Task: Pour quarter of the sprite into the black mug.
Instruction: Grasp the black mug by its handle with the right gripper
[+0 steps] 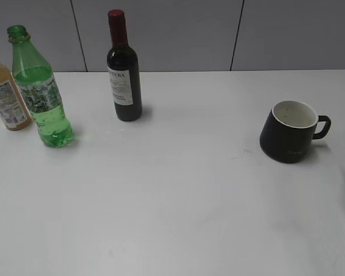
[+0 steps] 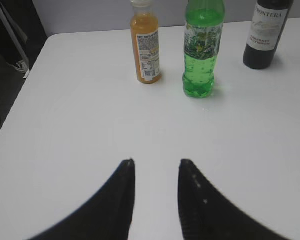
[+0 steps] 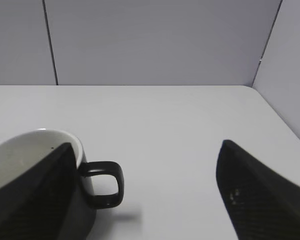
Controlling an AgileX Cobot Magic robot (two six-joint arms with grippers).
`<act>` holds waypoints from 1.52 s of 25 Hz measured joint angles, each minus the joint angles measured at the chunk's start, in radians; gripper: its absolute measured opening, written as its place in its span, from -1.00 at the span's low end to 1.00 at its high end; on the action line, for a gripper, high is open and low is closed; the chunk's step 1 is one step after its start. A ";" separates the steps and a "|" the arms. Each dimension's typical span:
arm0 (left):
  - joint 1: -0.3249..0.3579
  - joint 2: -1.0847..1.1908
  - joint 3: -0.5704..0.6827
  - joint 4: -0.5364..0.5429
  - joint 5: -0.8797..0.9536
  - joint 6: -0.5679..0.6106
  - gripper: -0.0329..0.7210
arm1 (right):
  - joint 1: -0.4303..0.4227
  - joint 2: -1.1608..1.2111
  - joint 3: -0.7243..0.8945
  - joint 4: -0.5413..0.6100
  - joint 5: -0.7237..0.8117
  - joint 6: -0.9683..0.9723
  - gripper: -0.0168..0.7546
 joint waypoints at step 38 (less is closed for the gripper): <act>0.000 0.000 0.000 0.000 0.000 0.000 -0.29 | -0.151 0.454 -0.158 -0.222 -0.079 0.003 0.77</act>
